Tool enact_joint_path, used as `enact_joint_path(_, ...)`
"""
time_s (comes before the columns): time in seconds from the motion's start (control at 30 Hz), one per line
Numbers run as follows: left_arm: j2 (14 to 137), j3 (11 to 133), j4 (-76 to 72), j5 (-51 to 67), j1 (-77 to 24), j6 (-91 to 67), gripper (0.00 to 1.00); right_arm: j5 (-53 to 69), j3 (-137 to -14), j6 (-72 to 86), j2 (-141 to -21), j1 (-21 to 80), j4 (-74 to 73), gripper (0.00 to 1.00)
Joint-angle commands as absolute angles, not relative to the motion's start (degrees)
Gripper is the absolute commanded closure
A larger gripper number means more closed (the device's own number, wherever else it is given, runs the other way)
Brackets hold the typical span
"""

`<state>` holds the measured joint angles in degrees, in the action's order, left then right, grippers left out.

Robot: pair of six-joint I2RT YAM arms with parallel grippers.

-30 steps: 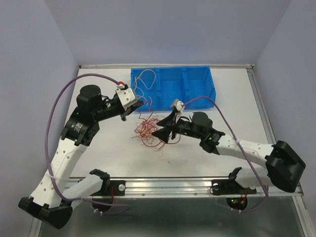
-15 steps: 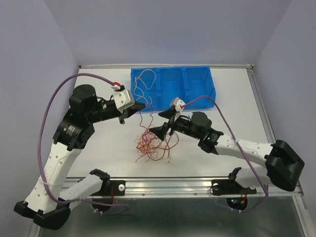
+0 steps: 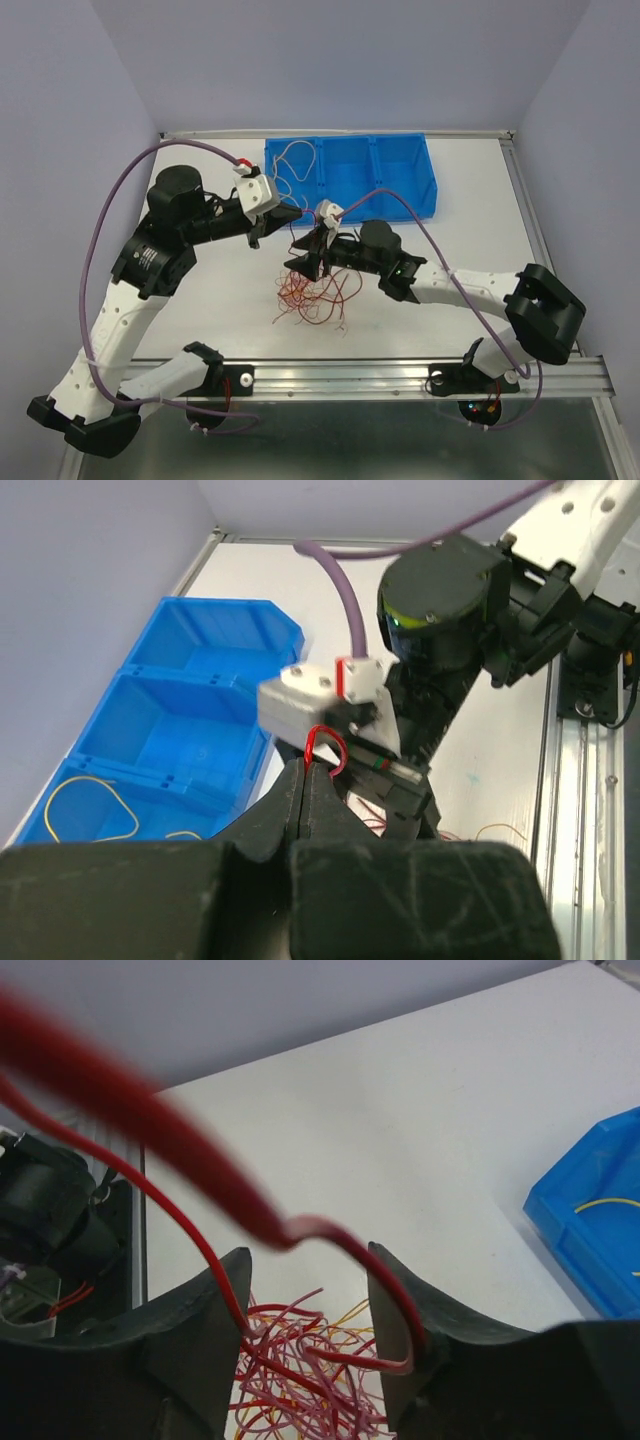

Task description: Untangle the cables

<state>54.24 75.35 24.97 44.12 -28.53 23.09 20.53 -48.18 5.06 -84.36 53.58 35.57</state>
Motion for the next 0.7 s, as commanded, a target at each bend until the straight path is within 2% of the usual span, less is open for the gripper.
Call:
enact_joint_path(0.0, 53.9, 80.0, 18.8, 41.8, -29.0, 19.0, 1.00, 20.4, -50.6, 4.5, -85.1, 55.8, 38.2, 0.48)
enact_joint_path(0.07, 53.4, 82.2, 14.8, 37.9, -29.0, 15.9, 1.00, 18.8, -48.4, 5.2, -85.3, 56.0, 41.3, 0.57)
enact_joint_path(0.17, 54.9, 87.8, 11.7, 30.3, -29.0, 12.4, 1.00, 18.1, -46.7, 6.1, -86.0, 56.0, 44.0, 0.62)
enact_joint_path(0.4, 63.5, 116.3, 10.6, 8.8, -28.9, 11.2, 1.00, 19.2, -43.5, 8.2, -87.3, 56.0, 45.3, 0.62)
enact_joint_path(0.5, 67.0, 127.6, 10.5, 5.9, -29.0, 12.8, 1.00, 18.9, -41.5, 8.8, -87.1, 56.0, 45.4, 0.62)
enact_joint_path(0.57, 68.0, 131.0, 8.8, 5.0, -29.0, 13.7, 1.00, 18.5, -40.5, 9.5, -87.3, 56.1, 45.5, 0.64)
enact_joint_path(0.67, 64.7, 128.6, 1.0, 3.4, -29.0, 15.6, 1.00, 18.2, -39.9, 9.8, -88.5, 56.4, 45.5, 0.64)
